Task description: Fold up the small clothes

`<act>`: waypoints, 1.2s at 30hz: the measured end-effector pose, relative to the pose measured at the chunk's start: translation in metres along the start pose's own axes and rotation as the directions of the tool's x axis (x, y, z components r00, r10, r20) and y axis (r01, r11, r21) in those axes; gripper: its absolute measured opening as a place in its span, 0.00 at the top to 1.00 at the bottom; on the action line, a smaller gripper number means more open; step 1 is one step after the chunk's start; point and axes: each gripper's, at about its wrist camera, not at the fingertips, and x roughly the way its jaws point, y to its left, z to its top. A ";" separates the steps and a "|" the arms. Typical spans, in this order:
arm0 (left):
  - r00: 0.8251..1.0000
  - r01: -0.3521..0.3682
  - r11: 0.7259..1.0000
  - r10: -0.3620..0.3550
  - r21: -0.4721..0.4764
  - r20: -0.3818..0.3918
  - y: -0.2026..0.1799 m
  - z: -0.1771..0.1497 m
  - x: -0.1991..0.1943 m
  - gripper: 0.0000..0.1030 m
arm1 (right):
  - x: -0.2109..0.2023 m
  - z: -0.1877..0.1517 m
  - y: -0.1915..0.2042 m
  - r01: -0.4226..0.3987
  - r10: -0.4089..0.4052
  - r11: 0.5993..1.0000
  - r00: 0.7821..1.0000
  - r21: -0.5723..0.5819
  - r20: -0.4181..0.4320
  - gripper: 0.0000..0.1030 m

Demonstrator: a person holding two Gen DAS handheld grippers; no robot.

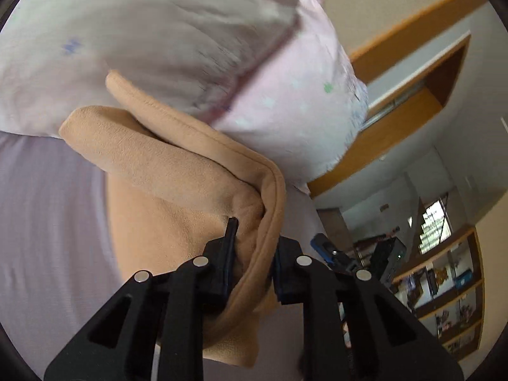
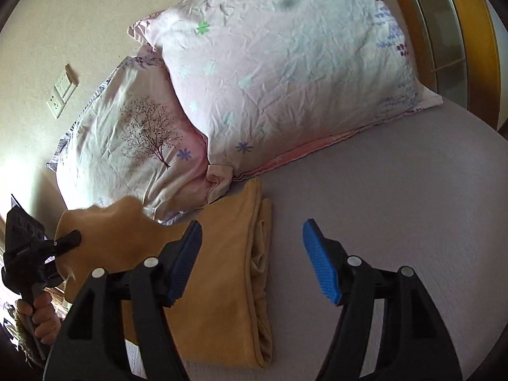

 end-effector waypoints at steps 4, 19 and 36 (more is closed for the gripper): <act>0.975 0.027 0.999 -0.020 0.029 -0.222 -0.035 -0.030 0.114 0.79 | -0.001 -0.008 -0.021 0.023 -0.020 0.998 0.999 0.064 -0.049 0.36; 0.972 -0.216 0.976 0.215 0.001 -0.094 0.041 -0.029 0.013 0.16 | 0.019 -0.018 -0.016 -0.142 0.174 0.978 0.957 0.150 -0.233 0.35; 0.954 -0.146 0.988 0.152 0.043 -0.257 0.053 -0.074 0.035 0.17 | 0.012 -0.031 -0.028 -0.130 0.168 0.977 0.958 0.171 -0.230 0.64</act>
